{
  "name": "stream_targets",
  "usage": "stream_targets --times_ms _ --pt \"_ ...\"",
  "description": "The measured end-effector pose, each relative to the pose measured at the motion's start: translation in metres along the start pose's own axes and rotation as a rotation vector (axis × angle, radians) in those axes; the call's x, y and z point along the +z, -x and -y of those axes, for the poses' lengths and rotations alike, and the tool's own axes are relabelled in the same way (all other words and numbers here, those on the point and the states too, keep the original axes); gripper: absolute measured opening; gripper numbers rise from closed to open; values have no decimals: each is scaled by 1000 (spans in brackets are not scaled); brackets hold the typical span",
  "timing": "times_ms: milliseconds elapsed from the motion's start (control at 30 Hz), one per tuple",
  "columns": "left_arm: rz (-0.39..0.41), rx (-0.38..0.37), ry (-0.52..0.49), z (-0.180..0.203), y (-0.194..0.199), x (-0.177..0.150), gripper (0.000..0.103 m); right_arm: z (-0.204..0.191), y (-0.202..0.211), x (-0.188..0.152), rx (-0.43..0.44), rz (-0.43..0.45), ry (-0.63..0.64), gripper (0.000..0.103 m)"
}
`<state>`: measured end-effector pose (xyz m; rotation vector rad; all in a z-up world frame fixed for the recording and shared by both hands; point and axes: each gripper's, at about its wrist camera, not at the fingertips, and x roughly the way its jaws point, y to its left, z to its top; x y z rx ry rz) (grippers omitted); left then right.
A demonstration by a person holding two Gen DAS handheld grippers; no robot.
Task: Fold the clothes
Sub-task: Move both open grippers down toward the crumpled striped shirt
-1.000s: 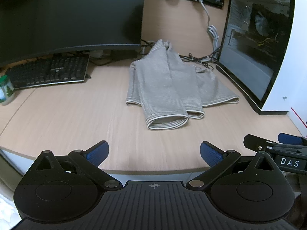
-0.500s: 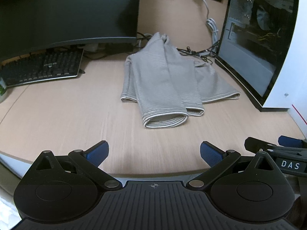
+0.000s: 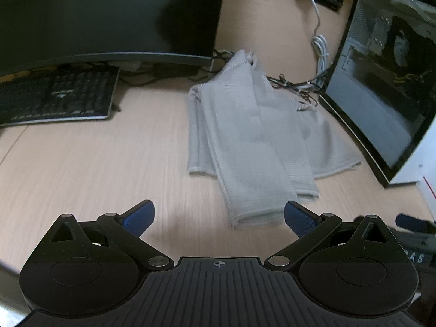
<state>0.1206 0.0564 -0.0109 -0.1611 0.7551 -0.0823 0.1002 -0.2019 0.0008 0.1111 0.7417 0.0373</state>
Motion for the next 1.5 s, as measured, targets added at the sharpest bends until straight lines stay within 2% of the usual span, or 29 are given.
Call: stream_targets --times_ms 133,233,400,600,667,733,767,900,1033,1167,1367,1500 --pt "-39 -54 -5 -16 -23 23 103 -3 -15 15 -35 -45 -35 103" --pt "-87 -129 26 -27 -46 37 103 -5 -26 27 -61 -78 -62 103" --pt "-111 -208 34 -22 -78 61 103 -1 -36 39 -81 -126 -75 103" --pt "-101 -200 4 -9 -126 96 103 16 -55 55 -83 -165 -60 103" --pt "-90 -170 -9 -3 -140 106 103 22 -71 63 -62 -163 -26 103" --pt "-111 -115 23 2 -151 116 103 27 -90 75 -22 -180 -26 103" --pt "-117 -126 40 2 -154 118 103 29 -100 82 1 -191 -31 103" --pt "-136 -104 38 7 -169 122 103 25 -137 110 66 -187 6 103" --pt "-190 -118 81 4 -187 118 103 14 -172 136 120 -164 46 103" --pt "-175 -132 30 3 -187 108 103 16 -201 139 200 -235 -14 103" --pt "-192 -169 25 -5 -166 90 103 21 -181 117 255 -213 -72 103" --pt "-228 -240 46 -24 -139 71 103 22 -155 99 303 -247 -85 103"
